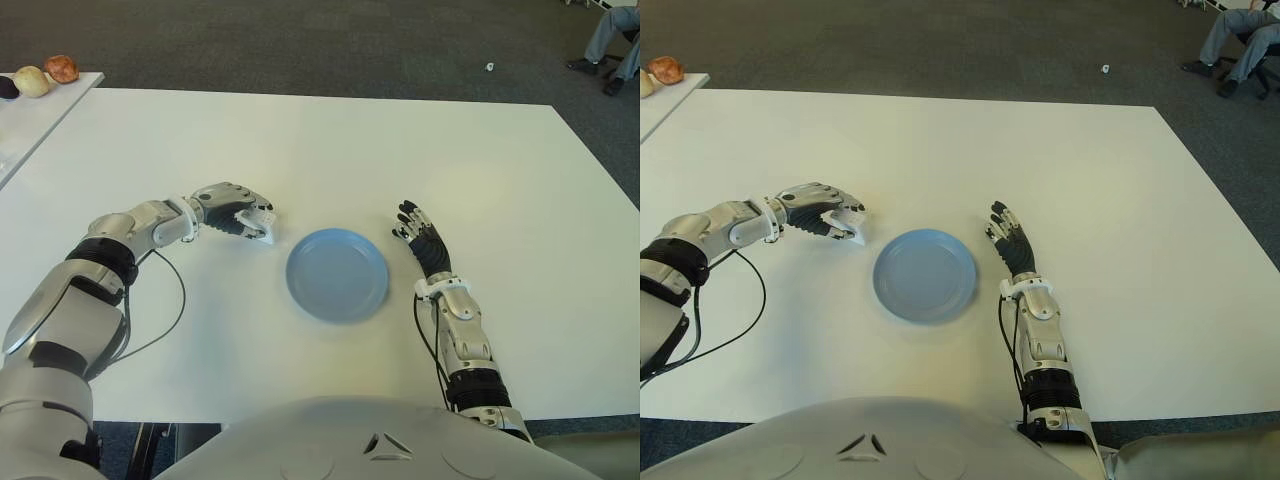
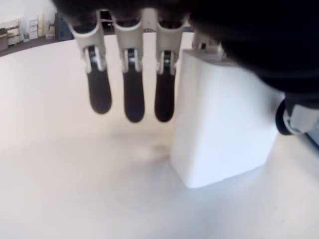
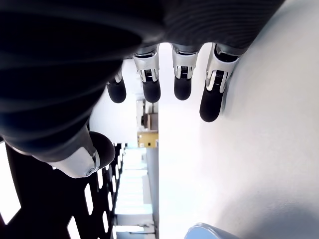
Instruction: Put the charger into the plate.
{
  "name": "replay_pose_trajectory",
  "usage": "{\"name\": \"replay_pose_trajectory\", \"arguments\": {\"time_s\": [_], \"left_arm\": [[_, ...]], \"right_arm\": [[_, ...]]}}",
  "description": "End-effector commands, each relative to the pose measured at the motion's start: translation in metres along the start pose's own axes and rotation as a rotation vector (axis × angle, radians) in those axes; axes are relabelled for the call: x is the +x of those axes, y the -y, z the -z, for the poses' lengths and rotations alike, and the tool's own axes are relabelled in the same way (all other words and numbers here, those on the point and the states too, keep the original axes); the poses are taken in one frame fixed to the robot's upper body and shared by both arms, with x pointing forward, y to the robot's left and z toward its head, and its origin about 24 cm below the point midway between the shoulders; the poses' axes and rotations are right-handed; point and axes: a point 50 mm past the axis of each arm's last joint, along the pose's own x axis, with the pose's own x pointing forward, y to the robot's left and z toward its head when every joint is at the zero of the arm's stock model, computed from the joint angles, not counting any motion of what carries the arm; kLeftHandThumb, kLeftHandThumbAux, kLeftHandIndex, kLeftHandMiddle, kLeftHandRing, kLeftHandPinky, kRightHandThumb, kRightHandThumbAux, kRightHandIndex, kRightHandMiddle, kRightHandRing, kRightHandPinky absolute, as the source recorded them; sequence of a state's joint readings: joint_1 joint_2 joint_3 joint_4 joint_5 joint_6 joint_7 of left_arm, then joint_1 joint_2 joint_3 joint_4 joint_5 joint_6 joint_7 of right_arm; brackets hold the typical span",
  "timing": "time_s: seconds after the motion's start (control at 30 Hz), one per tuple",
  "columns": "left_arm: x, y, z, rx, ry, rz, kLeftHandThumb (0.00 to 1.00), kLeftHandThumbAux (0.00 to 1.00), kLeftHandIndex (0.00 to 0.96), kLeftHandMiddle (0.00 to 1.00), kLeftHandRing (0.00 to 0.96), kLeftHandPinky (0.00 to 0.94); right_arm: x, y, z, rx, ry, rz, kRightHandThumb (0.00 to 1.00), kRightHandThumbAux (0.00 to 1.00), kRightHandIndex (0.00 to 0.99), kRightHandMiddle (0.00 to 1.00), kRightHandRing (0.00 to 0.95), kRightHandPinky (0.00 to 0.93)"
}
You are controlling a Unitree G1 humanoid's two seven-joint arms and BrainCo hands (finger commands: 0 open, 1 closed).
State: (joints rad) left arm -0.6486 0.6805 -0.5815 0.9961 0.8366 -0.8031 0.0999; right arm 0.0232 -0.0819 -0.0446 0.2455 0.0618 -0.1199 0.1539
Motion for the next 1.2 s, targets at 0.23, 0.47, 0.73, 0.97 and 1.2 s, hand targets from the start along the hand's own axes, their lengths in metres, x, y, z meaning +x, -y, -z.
{"name": "replay_pose_trajectory", "arguments": {"time_s": [0.23, 0.47, 0.73, 0.97, 1.2], "left_arm": [[0.0065, 0.0003, -0.0037, 0.13, 0.031, -0.065, 0.775, 0.481, 0.456, 0.625, 0.619, 0.63], [0.0092, 0.0001, -0.0038, 0.149, 0.034, -0.093, 0.844, 0.645, 0.419, 0.553, 0.667, 0.692], [0.0096, -0.0015, -0.0033, 0.231, 0.057, -0.117, 0.851, 0.665, 0.408, 0.54, 0.71, 0.722], [0.0109, -0.0035, -0.0032, 0.34, 0.092, -0.124, 0.85, 0.668, 0.405, 0.534, 0.739, 0.728], [0.0107, -0.0048, -0.003, 0.377, 0.113, -0.121, 0.85, 0.669, 0.402, 0.531, 0.753, 0.736]], "right_arm": [[-0.0023, 0.0002, 0.0063, 0.017, -0.045, 0.015, 0.0, 0.611, 0.0, 0.002, 0.0, 0.0], [-0.0009, -0.0002, 0.0049, 0.02, -0.04, 0.017, 0.0, 0.614, 0.0, 0.004, 0.0, 0.0], [0.0004, -0.0017, 0.0025, 0.023, -0.031, 0.016, 0.0, 0.616, 0.0, 0.003, 0.0, 0.0], [0.0006, -0.0018, 0.0014, 0.028, -0.03, 0.019, 0.0, 0.617, 0.0, 0.002, 0.0, 0.0], [0.0008, -0.0026, 0.0009, 0.034, -0.032, 0.02, 0.0, 0.612, 0.0, 0.001, 0.0, 0.0]]}}
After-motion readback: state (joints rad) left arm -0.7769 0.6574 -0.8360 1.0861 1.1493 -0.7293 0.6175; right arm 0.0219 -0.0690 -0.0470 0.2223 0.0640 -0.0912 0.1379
